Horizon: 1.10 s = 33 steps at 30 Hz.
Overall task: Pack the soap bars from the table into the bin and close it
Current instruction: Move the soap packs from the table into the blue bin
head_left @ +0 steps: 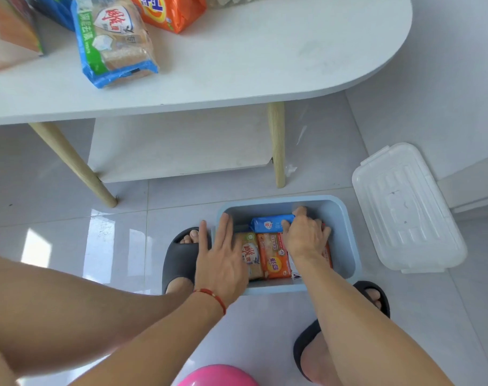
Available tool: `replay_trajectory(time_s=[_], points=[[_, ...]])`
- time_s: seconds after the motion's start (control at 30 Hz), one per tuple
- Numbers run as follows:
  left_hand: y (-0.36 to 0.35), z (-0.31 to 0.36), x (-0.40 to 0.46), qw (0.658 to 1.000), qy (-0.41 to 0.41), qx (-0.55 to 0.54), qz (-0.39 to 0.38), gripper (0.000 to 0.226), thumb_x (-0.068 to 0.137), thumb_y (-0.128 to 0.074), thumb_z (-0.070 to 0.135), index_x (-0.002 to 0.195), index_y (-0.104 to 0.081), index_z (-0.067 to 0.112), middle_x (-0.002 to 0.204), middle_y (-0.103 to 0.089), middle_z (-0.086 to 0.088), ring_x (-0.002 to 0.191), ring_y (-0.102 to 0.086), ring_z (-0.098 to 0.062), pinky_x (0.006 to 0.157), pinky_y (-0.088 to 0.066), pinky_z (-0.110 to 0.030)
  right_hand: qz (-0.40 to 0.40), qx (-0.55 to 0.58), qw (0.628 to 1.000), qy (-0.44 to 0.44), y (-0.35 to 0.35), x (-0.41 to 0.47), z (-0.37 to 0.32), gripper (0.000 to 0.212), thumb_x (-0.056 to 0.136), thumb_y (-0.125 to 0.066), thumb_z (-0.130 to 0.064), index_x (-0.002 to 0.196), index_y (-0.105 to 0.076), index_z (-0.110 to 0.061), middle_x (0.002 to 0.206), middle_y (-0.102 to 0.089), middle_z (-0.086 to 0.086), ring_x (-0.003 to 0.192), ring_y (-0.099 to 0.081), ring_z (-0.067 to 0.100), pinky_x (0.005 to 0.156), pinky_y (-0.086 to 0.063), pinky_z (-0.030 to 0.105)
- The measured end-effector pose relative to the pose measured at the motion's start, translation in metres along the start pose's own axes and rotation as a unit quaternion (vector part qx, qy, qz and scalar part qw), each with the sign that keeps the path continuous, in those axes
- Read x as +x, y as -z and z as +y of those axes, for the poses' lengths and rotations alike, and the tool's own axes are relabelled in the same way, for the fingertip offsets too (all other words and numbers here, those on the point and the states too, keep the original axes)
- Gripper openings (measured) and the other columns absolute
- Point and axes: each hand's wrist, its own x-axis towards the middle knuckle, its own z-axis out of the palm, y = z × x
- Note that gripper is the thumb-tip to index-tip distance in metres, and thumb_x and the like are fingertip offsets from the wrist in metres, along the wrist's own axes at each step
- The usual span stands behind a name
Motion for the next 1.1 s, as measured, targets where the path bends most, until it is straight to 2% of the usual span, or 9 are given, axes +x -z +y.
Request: replay_trajectory(time_s=[0.07,0.17,0.27,0.43,0.57,0.83,0.93,1.0,1.1], points=[[-0.006,-0.009,-0.002,0.997,0.003,-0.074,0.017,0.066,0.087,-0.021,0.034,0.140,-0.052,0.010,0.167,-0.012,-0.011,0.155,0.007,-0.026,0.122,-0.009,-0.059,0.008,0.061,0.997,-0.052,-0.006,-0.002,-0.006,0.028,0.097,-0.061,-0.035,0.116,-0.052,-0.016,0.104,-0.072,0.008,0.110,-0.062,0.031,0.106,-0.033,0.049],[-0.007,-0.009,0.002,0.991,-0.005,-0.132,0.024,0.063,0.087,-0.017,0.033,0.128,-0.059,0.013,0.159,-0.033,-0.008,0.155,0.008,-0.027,0.122,-0.014,-0.058,0.012,0.114,0.990,-0.086,-0.011,0.002,-0.007,0.023,0.093,-0.066,-0.035,0.104,-0.055,-0.018,0.096,-0.071,0.007,0.105,-0.064,0.031,0.103,-0.032,0.049],[-0.003,-0.010,0.003,0.997,-0.026,-0.052,-0.053,0.066,0.088,-0.012,0.039,0.129,-0.060,0.017,0.144,-0.053,-0.001,0.153,0.012,-0.033,0.120,-0.006,-0.064,-0.014,0.149,0.983,-0.102,-0.010,0.011,-0.002,0.021,0.091,-0.069,-0.038,0.098,-0.059,-0.020,0.092,-0.068,0.002,0.105,-0.064,0.030,0.104,-0.033,0.048],[0.018,0.011,0.028,0.982,-0.012,0.129,-0.141,0.079,0.092,-0.020,0.056,0.152,-0.031,0.007,0.144,-0.049,-0.018,0.140,-0.033,-0.042,0.104,0.012,-0.080,-0.031,0.102,0.990,-0.094,-0.015,0.012,-0.003,0.024,0.096,-0.060,-0.042,0.099,-0.062,-0.019,0.098,-0.068,0.004,0.108,-0.061,0.029,0.104,-0.032,0.051],[0.022,0.031,0.056,0.970,0.035,0.148,-0.190,0.058,0.090,-0.027,0.055,0.121,-0.059,0.018,0.095,-0.064,-0.002,0.111,-0.056,-0.035,0.095,0.025,-0.082,-0.026,0.099,0.990,-0.093,-0.016,0.015,-0.005,0.022,0.097,-0.058,-0.042,0.099,-0.063,-0.020,0.100,-0.068,0.004,0.107,-0.060,0.028,0.106,-0.031,0.052],[0.023,0.021,0.057,0.971,-0.019,0.112,-0.212,0.029,0.089,-0.047,0.045,0.104,-0.065,0.028,0.086,-0.066,0.007,0.107,-0.059,-0.023,0.085,0.030,-0.084,0.011,0.089,0.991,-0.102,-0.014,0.004,-0.003,0.025,0.094,-0.064,-0.044,0.095,-0.070,-0.020,0.095,-0.073,0.005,0.103,-0.065,0.030,0.106,-0.029,0.049],[0.018,0.015,0.045,0.987,-0.015,0.092,-0.130,0.036,0.086,-0.052,0.032,0.116,-0.063,0.017,0.103,-0.067,-0.001,0.117,-0.055,-0.027,0.100,0.023,-0.080,0.014,0.089,0.991,-0.095,-0.017,0.001,-0.004,0.024,0.095,-0.063,-0.042,0.094,-0.069,-0.019,0.092,-0.072,0.005,0.102,-0.064,0.030,0.105,-0.029,0.049],[0.011,0.004,0.030,0.999,0.034,0.018,-0.024,0.048,0.082,-0.051,0.019,0.129,-0.055,0.011,0.128,-0.058,-0.011,0.128,-0.046,-0.032,0.117,-0.001,-0.070,0.000,0.092,0.991,-0.095,-0.017,0.000,-0.005,0.025,0.095,-0.062,-0.043,0.096,-0.069,-0.019,0.092,-0.071,0.005,0.103,-0.063,0.029,0.106,-0.028,0.049],[-0.001,-0.008,0.013,0.973,0.136,-0.165,0.090,0.062,0.084,-0.050,0.004,0.144,-0.037,0.009,0.148,-0.035,-0.021,0.136,-0.037,-0.039,0.118,-0.030,-0.049,0.023,0.095,0.991,-0.090,-0.022,-0.006,-0.009,0.025,0.096,-0.061,-0.041,0.097,-0.069,-0.017,0.093,-0.072,0.006,0.101,-0.063,0.029,0.107,-0.028,0.048]])
